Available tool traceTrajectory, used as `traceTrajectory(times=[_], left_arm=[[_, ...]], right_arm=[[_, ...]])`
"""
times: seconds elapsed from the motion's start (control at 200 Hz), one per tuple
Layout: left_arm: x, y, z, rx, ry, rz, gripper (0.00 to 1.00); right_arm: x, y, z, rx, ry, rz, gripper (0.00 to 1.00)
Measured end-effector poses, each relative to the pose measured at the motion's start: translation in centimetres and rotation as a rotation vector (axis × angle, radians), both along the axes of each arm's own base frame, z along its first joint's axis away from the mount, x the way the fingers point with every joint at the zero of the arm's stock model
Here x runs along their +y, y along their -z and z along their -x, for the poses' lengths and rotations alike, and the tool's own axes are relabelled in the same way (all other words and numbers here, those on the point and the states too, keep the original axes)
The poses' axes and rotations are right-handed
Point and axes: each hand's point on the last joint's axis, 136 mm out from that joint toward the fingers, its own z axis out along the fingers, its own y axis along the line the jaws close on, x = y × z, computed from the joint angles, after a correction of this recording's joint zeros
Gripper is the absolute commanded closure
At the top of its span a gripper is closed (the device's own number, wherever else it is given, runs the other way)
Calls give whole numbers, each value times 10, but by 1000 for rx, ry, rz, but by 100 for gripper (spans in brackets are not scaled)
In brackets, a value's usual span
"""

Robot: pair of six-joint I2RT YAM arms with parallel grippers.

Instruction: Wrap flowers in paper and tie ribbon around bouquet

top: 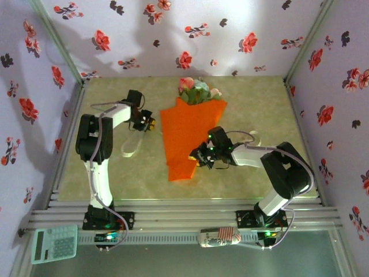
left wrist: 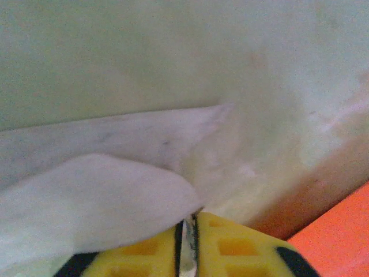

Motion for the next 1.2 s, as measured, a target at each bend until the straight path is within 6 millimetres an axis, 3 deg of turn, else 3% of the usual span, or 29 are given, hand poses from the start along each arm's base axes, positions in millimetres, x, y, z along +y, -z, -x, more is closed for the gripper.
traceTrajectory(times=[0.055, 0.14, 0.28, 0.35, 0.425, 0.535, 0.605, 0.77, 0.95, 1.06, 1.2], left_arm=[[5, -5, 6, 10, -8, -22, 58], [14, -22, 18, 22, -23, -59, 50], [26, -64, 36, -17, -47, -94, 44], [31, -82, 46, -41, -55, -99, 43], [35, -94, 55, -50, -50, -106, 42], [41, -93, 63, -40, 13, -142, 42], [45, -88, 70, -17, 70, -178, 41], [57, -74, 84, 40, 211, -277, 39], [65, -69, 90, 62, 267, -306, 39], [67, -69, 90, 59, 279, -308, 39], [67, -69, 90, 59, 288, -310, 39]], right_arm=[[-7, 3, 1, 5, -8, 64, 46], [-19, -4, -6, -18, -8, 173, 39], [-54, -49, -32, -114, 54, 298, 37], [-92, -72, -52, -155, 142, 353, 37], [-149, -85, -73, -164, 251, 446, 37], [-225, -80, -93, -122, 345, 606, 37], [-251, -66, -99, -72, 338, 673, 36], [-267, -26, -112, 32, 234, 770, 34], [-270, -4, -116, 74, 178, 806, 34], [-274, 0, -120, 80, 172, 831, 30], [-283, -15, -110, 47, 199, 870, 23]])
